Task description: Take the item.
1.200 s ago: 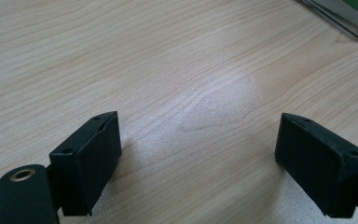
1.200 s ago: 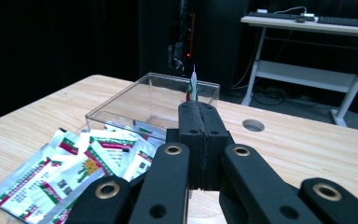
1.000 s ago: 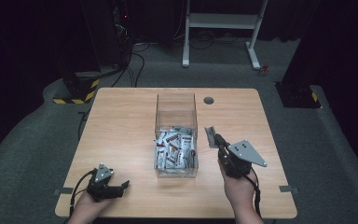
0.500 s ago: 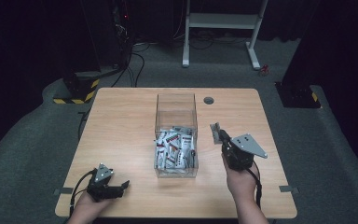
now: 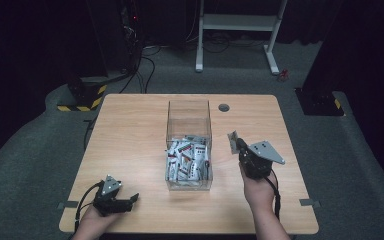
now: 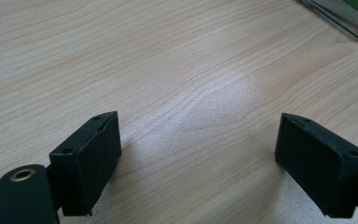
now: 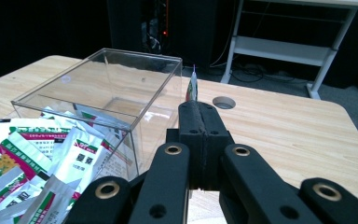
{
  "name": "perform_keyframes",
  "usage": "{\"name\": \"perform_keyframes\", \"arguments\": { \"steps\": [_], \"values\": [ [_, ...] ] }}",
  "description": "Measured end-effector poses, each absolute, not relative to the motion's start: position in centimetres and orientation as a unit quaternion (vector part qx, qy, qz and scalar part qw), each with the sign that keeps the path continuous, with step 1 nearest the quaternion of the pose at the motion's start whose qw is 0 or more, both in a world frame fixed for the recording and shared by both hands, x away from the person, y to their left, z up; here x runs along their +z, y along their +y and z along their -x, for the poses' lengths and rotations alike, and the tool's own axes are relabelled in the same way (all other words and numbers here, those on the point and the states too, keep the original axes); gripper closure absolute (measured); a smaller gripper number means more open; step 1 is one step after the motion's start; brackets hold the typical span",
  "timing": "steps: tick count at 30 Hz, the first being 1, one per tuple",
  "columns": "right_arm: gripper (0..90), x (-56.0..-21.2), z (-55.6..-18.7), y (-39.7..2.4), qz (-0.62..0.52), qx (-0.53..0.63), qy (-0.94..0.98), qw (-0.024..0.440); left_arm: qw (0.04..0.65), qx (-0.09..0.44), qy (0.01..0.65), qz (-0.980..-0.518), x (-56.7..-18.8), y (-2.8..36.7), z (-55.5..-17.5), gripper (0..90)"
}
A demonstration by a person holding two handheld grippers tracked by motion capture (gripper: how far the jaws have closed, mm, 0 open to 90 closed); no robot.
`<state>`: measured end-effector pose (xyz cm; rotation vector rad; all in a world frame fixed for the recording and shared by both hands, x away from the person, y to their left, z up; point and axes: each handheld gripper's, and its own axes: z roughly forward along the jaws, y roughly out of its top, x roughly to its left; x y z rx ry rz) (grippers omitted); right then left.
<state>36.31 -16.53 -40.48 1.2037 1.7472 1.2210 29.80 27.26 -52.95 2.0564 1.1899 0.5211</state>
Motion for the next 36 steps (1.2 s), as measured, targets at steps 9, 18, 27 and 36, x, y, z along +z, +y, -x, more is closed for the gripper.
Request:
{"name": "perform_keyframes", "arguments": {
  "steps": [9,18,27,36],
  "values": [
    [90.0,-41.4,-37.2,-16.8,-0.472,0.455,0.676,0.336,0.347,0.201,0.459,-0.793,-53.0,27.3,-29.8,14.5],
    [90.0,-42.6,-37.8,-17.0,-0.485,0.439,0.682,0.327,0.347,0.201,0.459,-0.793,-53.0,27.3,-29.8,14.5],
    [90.0,-43.6,-38.2,-17.4,-0.495,0.426,0.687,0.319,0.347,0.201,0.459,-0.793,-53.0,27.3,-29.8,14.5],
    [90.0,-44.5,-38.7,-17.2,-0.500,0.412,0.695,0.313,0.348,0.201,0.460,-0.792,-53.0,27.2,-29.8,14.5]
  ]
}}
